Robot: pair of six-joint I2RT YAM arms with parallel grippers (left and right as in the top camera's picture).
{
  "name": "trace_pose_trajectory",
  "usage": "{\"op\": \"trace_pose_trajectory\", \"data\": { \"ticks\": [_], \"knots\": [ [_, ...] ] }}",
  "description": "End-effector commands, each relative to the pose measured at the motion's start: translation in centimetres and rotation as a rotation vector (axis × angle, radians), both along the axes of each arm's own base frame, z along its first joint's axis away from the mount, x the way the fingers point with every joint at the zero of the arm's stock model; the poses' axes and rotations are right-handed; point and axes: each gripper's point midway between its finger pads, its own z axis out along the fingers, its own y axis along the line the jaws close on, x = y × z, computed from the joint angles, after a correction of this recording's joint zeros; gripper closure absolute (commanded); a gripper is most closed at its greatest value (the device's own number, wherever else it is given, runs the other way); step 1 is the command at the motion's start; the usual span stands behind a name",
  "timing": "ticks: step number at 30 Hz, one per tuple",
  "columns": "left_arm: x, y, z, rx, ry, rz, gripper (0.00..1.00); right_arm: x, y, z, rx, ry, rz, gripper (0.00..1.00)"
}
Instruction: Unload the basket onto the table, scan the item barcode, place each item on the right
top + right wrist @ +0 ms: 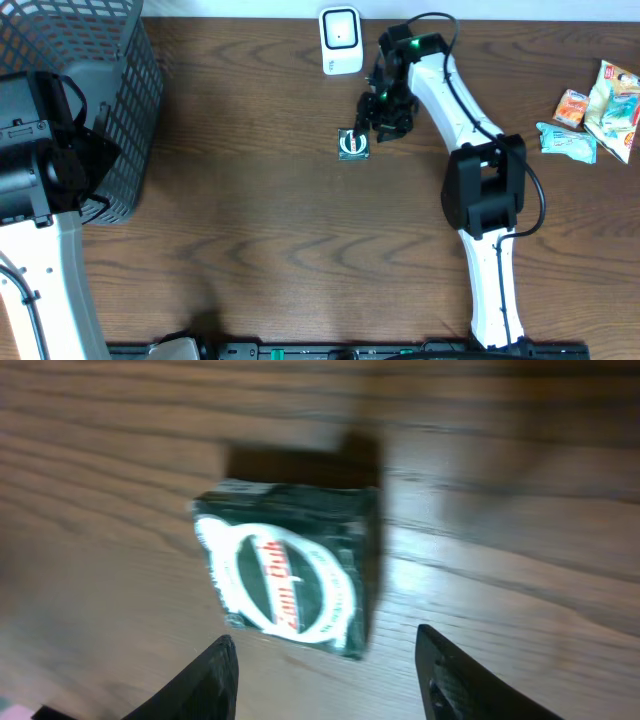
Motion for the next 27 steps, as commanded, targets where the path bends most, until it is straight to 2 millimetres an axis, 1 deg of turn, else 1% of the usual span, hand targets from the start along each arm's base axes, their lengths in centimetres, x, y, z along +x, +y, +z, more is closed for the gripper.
{"op": "trace_pose_trajectory", "data": {
  "ticks": [1,3,7,9,11,15,18,21,23,25,27],
  "knots": [
    [-0.3,0.2,0.1,0.007,-0.005,0.017,0.02,-0.2,1.7,0.1,-0.043,-0.050,0.052,0.42],
    [-0.3,0.2,0.1,0.007,-0.005,0.017,0.03,0.0,1.2,-0.6,-0.151,-0.074,0.019,0.32],
    [-0.3,0.2,0.1,0.007,-0.005,0.017,0.02,0.3,1.8,-1.3,-0.262,-0.131,-0.016,0.21],
    [-0.3,0.2,0.1,0.007,-0.005,0.017,0.02,0.6,1.7,-1.7,-0.334,-0.174,-0.043,0.11],
    [-0.3,0.2,0.1,0.007,-0.005,0.017,0.02,0.6,1.5,-2.1,-0.386,-0.195,-0.065,0.08],
    [-0.3,0.2,0.1,0.007,-0.005,0.017,0.02,0.0,2.0,-3.2,-0.406,-0.200,-0.050,0.10],
    [-0.3,0.2,0.1,0.007,-0.005,0.017,0.02,0.0,1.6,-4.1,-0.433,-0.207,-0.049,0.19],
    [-0.3,0.2,0.1,0.007,-0.005,0.017,0.02,-0.5,1.1,-4.8,-0.439,-0.187,-0.040,0.27],
    [-0.3,0.2,0.1,0.007,-0.005,0.017,0.02,-0.7,1.1,-4.9,-0.428,-0.179,0.006,0.33],
    [-0.3,0.2,0.1,0.007,-0.005,0.017,0.02,-0.8,1.4,-4.9,-0.401,-0.177,0.064,0.37],
    [-0.3,0.2,0.1,0.007,-0.005,0.017,0.02,-1.0,2.3,-4.5,-0.344,-0.175,0.126,0.41]
  ]
}}
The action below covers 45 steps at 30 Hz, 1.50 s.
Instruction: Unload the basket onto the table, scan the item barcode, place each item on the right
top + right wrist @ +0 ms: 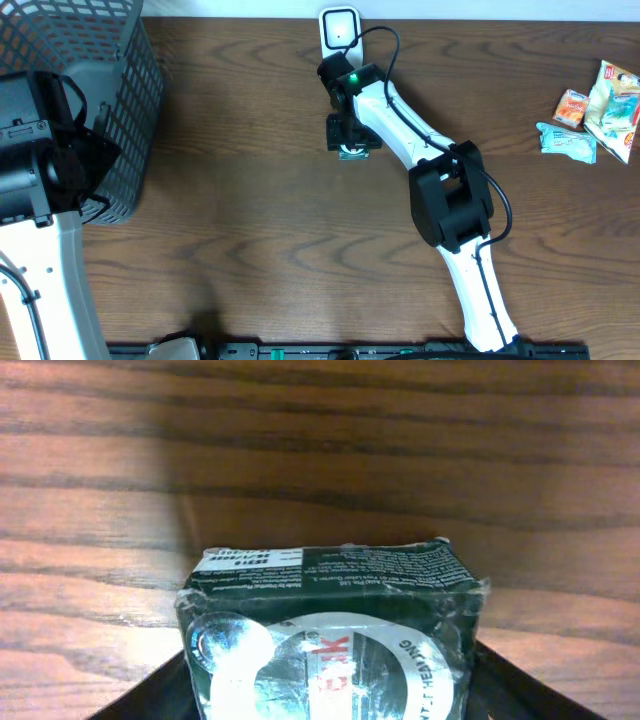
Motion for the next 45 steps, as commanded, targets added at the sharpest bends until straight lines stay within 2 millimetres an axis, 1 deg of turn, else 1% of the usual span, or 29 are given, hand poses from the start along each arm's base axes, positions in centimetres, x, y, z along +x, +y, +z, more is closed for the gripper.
{"op": "trace_pose_trajectory", "data": {
  "ticks": [1,2,4,5,9,12,15,18,21,24,25,26,28,31,33,36,38,39,40,41,43,45],
  "knots": [
    [-0.3,0.2,0.1,0.007,-0.005,0.017,0.02,-0.8,0.4,0.0,0.054,0.044,0.131,0.44],
    [-0.3,0.2,0.1,0.007,-0.005,0.017,0.02,-1.0,0.9,0.3,0.088,0.052,0.162,0.46],
    [-0.3,0.2,0.1,0.007,-0.005,0.017,0.02,-1.3,1.7,1.4,0.166,0.064,0.213,0.52],
    [-0.3,0.2,0.1,0.007,-0.005,0.017,0.02,-1.5,2.0,2.0,0.196,0.068,0.229,0.53],
    [-0.3,0.2,0.1,0.007,-0.005,0.017,0.02,-2.7,3.1,5.3,0.353,0.096,0.297,0.53],
    [-0.3,0.2,0.1,0.007,-0.005,0.017,0.02,-3.9,3.6,8.2,0.476,0.117,0.335,0.51],
    [-0.3,0.2,0.1,0.007,-0.005,0.017,0.02,-5.2,4.1,11.4,0.622,0.132,0.410,0.51],
    [-0.3,0.2,0.1,0.007,-0.005,0.017,0.02,-6.8,4.6,14.2,0.776,0.133,0.527,0.51],
    [-0.3,0.2,0.1,0.007,-0.005,0.017,0.02,-8.8,4.9,16.1,0.917,0.118,0.696,0.52],
    [-0.3,0.2,0.1,0.007,-0.005,0.017,0.02,-9.8,4.4,16.4,0.940,0.082,0.851,0.51],
    [-0.3,0.2,0.1,0.007,-0.005,0.017,0.02,-10.2,4.2,16.4,0.942,0.072,0.900,0.50],
    [-0.3,0.2,0.1,0.007,-0.005,0.017,0.02,-10.4,4.1,16.4,0.942,0.067,0.926,0.47],
    [-0.3,0.2,0.1,0.007,-0.005,0.017,0.02,-10.5,3.7,16.0,0.915,0.062,0.966,0.48],
    [-0.3,0.2,0.1,0.007,-0.005,0.017,0.02,-10.2,3.0,15.1,0.842,0.068,0.990,0.53],
    [-0.3,0.2,0.1,0.007,-0.005,0.017,0.02,-10.1,2.6,14.7,0.807,0.076,0.996,0.53],
    [-0.3,0.2,0.1,0.007,-0.005,0.017,0.02,-9.9,1.5,13.7,0.719,0.097,1.012,0.57],
    [-0.3,0.2,0.1,0.007,-0.005,0.017,0.02,-9.8,0.8,13.0,0.660,0.112,1.020,0.58],
    [-0.3,0.2,0.1,0.007,-0.005,0.017,0.02,-9.7,0.4,12.7,0.631,0.120,1.024,0.56],
    [-0.3,0.2,0.1,0.007,-0.005,0.017,0.02,-9.6,0.1,12.4,0.601,0.130,1.024,0.51],
    [-0.3,0.2,0.1,0.007,-0.005,0.017,0.03,-9.5,-0.3,11.9,0.569,0.139,1.030,0.49],
    [-0.3,0.2,0.1,0.007,-0.005,0.017,0.02,-9.2,-0.9,10.9,0.500,0.158,1.029,0.47],
    [-0.3,0.2,0.1,0.007,-0.005,0.017,0.02,-8.7,-1.6,9.6,0.424,0.167,1.010,0.47]
  ]
}}
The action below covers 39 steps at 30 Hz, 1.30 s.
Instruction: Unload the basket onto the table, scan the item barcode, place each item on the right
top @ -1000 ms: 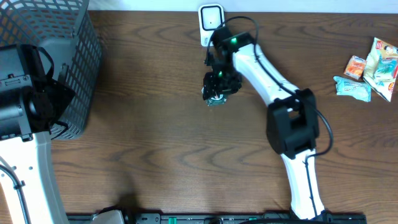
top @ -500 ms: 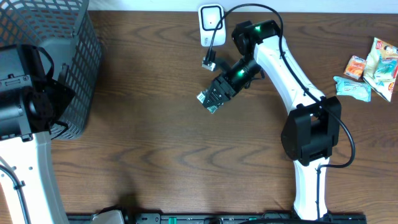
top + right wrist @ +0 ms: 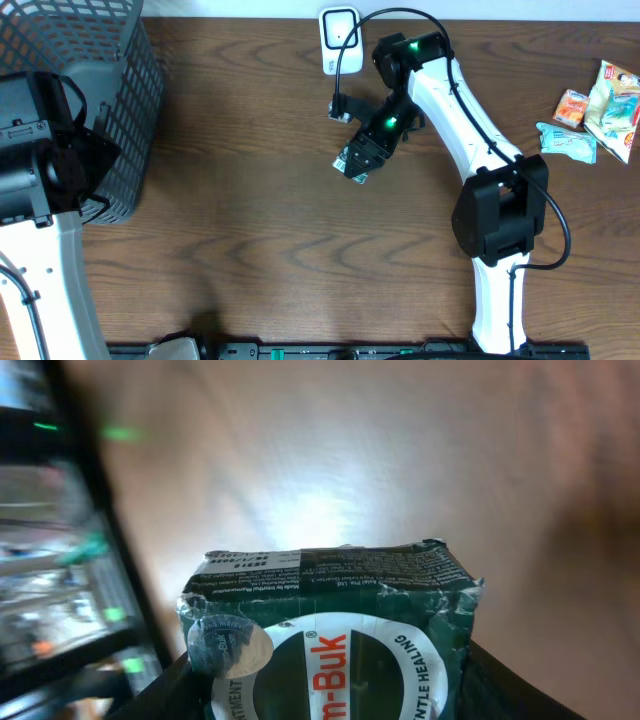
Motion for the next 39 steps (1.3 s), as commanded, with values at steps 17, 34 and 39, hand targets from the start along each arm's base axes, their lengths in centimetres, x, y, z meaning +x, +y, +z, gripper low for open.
{"op": "trace_pose_trajectory", "data": {
  "ticks": [17,34,39],
  "knots": [
    [-0.3,0.2,0.1,0.007,-0.005,0.016,0.02,4.5,-3.6,-9.4,-0.351,-0.182,-0.228,0.47],
    [-0.3,0.2,0.1,0.007,-0.005,0.017,0.02,4.0,-4.0,-9.8,-0.381,-0.161,-0.261,0.21],
    [-0.3,0.2,0.1,0.007,-0.005,0.017,0.02,3.5,-4.6,-9.9,-0.397,-0.164,-0.191,0.11]
  ]
}}
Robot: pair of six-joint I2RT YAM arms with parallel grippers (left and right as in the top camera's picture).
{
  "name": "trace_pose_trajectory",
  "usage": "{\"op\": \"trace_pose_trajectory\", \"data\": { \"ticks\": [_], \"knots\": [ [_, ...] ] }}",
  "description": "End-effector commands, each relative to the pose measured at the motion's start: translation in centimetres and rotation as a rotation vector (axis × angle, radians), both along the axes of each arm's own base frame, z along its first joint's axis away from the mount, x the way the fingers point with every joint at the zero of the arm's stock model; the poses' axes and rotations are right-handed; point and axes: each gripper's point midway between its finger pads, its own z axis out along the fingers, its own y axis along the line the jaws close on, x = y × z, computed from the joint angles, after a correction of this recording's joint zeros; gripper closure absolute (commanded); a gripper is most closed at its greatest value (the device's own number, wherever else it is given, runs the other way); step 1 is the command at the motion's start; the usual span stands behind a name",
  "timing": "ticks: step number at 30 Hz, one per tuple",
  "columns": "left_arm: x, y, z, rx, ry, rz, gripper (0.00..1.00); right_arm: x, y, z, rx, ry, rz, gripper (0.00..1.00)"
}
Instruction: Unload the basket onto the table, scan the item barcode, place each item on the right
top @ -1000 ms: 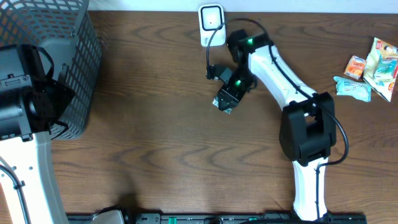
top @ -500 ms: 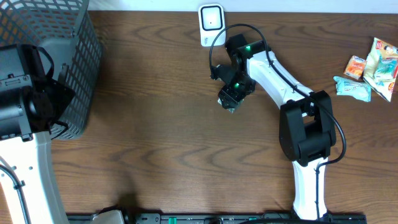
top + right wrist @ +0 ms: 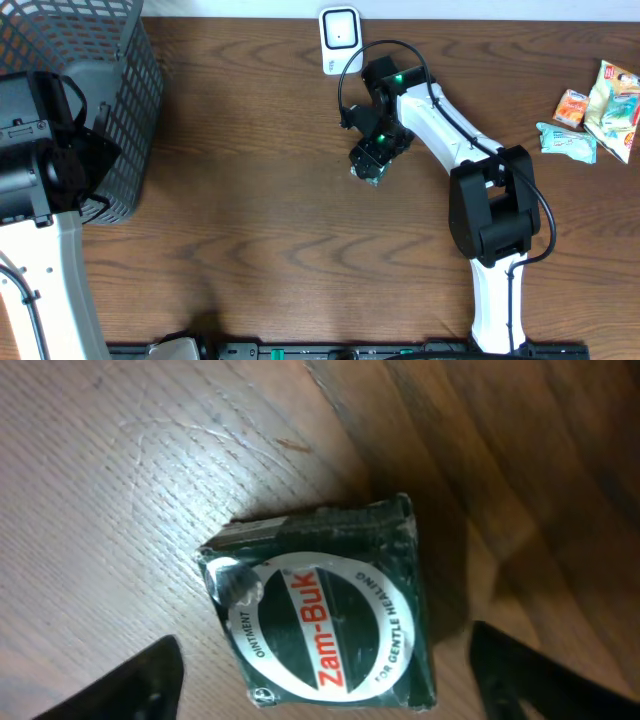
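Note:
The item is a small dark green Zam-Buk ointment box (image 3: 320, 620) with a white oval label. It lies flat on the wooden table, label up, just below my right gripper (image 3: 377, 152) in the overhead view, where the box (image 3: 368, 170) peeks out. My right gripper (image 3: 330, 690) is open, its black fingers (image 3: 150, 680) standing wide on either side of the box without touching it. A white barcode scanner (image 3: 340, 40) stands at the table's back edge, above the gripper. No barcode can be made out on the box.
A grey mesh basket (image 3: 120, 100) stands at the back left beside the left arm's base (image 3: 30, 150). Several snack packets (image 3: 600, 105) lie at the far right. Brown wooden table (image 3: 250, 250) all around.
The right gripper was shut on the box, holding it tilted off the table. Now the box lies flat on the wood and the fingers stand open around it.
First my right gripper hung open over the box lying below the scanner. Then it was shut on the box close to the scanner. Later it held the box raised and tilted, further from the scanner. Now the box lies released on the table.

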Motion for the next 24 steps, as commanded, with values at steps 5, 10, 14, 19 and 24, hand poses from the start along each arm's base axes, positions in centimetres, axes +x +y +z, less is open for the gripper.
{"op": "trace_pose_trajectory", "data": {
  "ticks": [5,10,14,19,24],
  "knots": [
    [-0.3,0.2,0.1,0.007,-0.005,0.017,0.02,-0.9,-1.0,-1.2,-0.048,0.002,0.179,0.16],
    [-0.3,0.2,0.1,0.007,-0.005,0.017,0.02,-0.4,-0.8,-1.2,-0.052,-0.007,0.075,0.34],
    [-0.3,0.2,0.1,0.007,-0.005,0.017,0.02,0.5,-1.0,0.0,-0.080,-0.021,-0.191,0.30],
    [-0.3,0.2,0.1,0.007,-0.005,0.017,0.02,1.3,-0.8,3.7,-0.060,-0.035,-0.512,0.21],
    [-0.3,0.2,0.1,0.007,-0.005,0.017,0.02,-1.6,3.3,7.2,0.158,0.173,-0.663,0.01]
  ]
}}
